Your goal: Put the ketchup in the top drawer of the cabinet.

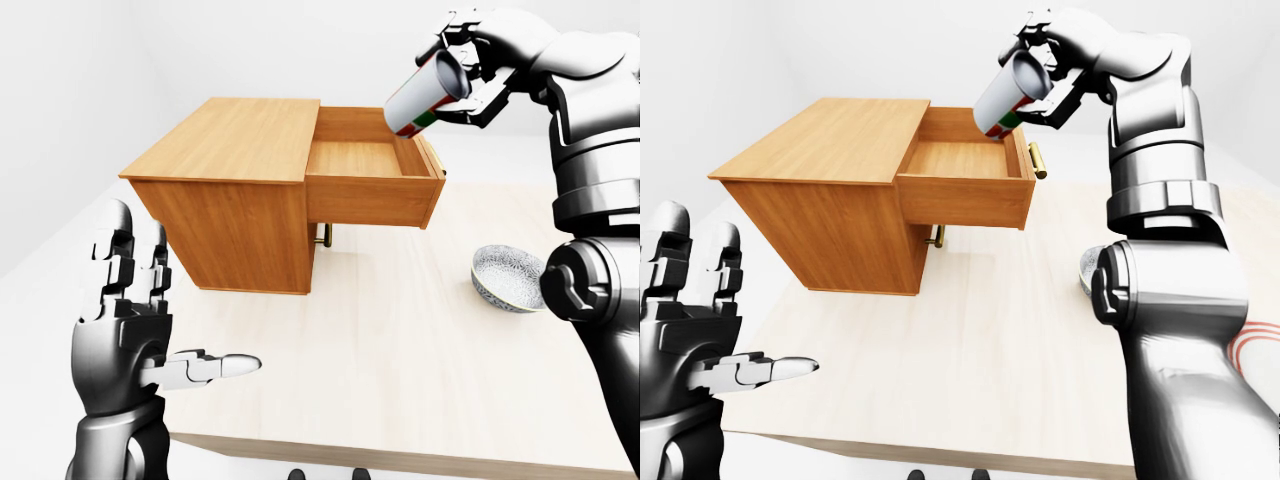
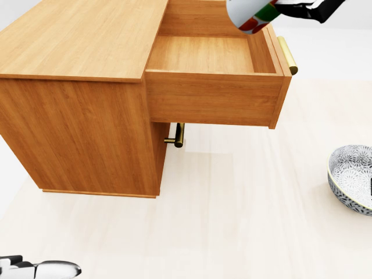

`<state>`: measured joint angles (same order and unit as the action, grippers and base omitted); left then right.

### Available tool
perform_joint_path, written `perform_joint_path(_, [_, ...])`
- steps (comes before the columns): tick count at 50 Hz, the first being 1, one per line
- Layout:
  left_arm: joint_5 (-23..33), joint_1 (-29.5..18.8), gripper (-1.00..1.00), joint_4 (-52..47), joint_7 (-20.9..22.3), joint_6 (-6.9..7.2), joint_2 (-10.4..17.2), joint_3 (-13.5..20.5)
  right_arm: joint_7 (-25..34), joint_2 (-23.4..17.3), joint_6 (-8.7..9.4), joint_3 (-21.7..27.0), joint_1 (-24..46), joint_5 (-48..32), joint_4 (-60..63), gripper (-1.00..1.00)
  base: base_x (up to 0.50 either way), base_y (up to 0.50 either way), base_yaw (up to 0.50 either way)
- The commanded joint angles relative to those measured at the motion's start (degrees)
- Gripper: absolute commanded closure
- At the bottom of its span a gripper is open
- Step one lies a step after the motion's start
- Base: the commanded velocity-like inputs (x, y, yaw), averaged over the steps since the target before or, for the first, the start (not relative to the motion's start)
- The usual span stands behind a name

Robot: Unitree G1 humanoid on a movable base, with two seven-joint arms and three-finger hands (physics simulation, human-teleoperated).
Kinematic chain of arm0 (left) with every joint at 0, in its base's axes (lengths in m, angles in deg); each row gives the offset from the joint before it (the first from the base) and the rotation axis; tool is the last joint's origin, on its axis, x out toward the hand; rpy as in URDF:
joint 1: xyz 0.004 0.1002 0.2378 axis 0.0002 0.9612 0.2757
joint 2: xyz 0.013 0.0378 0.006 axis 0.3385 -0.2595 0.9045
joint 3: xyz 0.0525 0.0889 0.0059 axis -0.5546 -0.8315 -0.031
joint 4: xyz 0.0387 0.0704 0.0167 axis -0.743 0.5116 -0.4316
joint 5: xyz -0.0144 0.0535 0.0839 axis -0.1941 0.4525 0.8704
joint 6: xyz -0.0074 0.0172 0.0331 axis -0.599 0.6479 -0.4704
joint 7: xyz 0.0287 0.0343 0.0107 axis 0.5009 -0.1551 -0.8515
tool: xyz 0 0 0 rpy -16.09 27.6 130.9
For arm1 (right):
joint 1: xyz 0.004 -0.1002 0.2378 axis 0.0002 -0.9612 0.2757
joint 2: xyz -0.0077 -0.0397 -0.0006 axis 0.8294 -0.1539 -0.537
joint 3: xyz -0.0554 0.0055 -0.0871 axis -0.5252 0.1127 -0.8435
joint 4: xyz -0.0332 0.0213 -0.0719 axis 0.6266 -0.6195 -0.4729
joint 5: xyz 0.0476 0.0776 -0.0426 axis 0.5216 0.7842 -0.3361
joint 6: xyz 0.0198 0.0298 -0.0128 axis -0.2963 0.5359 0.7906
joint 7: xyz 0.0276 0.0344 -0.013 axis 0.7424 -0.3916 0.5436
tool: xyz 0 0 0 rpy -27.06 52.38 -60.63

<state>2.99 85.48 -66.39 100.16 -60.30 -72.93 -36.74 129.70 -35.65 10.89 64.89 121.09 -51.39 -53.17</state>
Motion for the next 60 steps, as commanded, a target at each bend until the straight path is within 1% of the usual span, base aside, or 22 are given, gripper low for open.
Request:
perform_joint_path(1, [-0.41, 0.12, -1.00, -0.25, 0.10, 0.00, 0.06, 0.36, 0.00, 1.13, 0.00, 0.64, 0.86, -0.23, -1.52, 1.00, 0.00, 0.00, 0.00])
perform_joint_path(4, [-0.84, -0.22, -1.00, -0.68, 0.07, 0.00, 0.17, 0.90, 0.00, 1.33, 0.00, 0.71, 0.90, -0.03, -2.33, 1.00, 0.00, 0.00, 0.00])
perform_joint_path(17, [-0.24, 0.02, -1.00, -0.31, 0.19, 0.00, -0.09, 0.37, 0.00, 1.83, 0.00, 0.99, -0.12, 1.08, -5.70, 1.00, 0.00, 0.00, 0.00])
perform_joint_path(27, [-0.60, -0.09, -1.00, -0.54, 0.22, 0.00, -0.03, 0.81, 0.00, 1.92, 0.00, 1.01, -0.16, 1.30, -8.14, 1.00, 0.00, 0.00, 0.00])
perform_joint_path(32, [-0.60, -0.17, -1.00, -0.65, 0.17, 0.00, -0.02, 0.83, 0.00, 2.00, 0.00, 1.04, -0.15, 1.44, -8.42, 1.00, 0.00, 0.00, 0.00])
perform_joint_path(33, [-0.57, -0.13, -1.00, -0.47, 0.24, 0.00, -0.05, 0.79, 0.00, 2.01, 0.00, 1.83, 0.03, 2.44, -8.36, 1.00, 0.00, 0.00, 0.00])
perform_joint_path(36, [-0.31, -0.10, -1.00, -0.06, 0.23, 0.00, -0.09, 0.56, 0.00, 1.80, 0.00, 1.95, 0.17, 2.96, -8.47, 1.00, 0.00, 0.00, 0.00])
perform_joint_path(60, [-0.68, -0.09, -1.00, -0.39, 0.25, 0.00, -0.04, 0.88, 0.00, 2.06, 0.00, 1.72, -1.25, 3.78, -10.69, 1.00, 0.00, 0.00, 0.00])
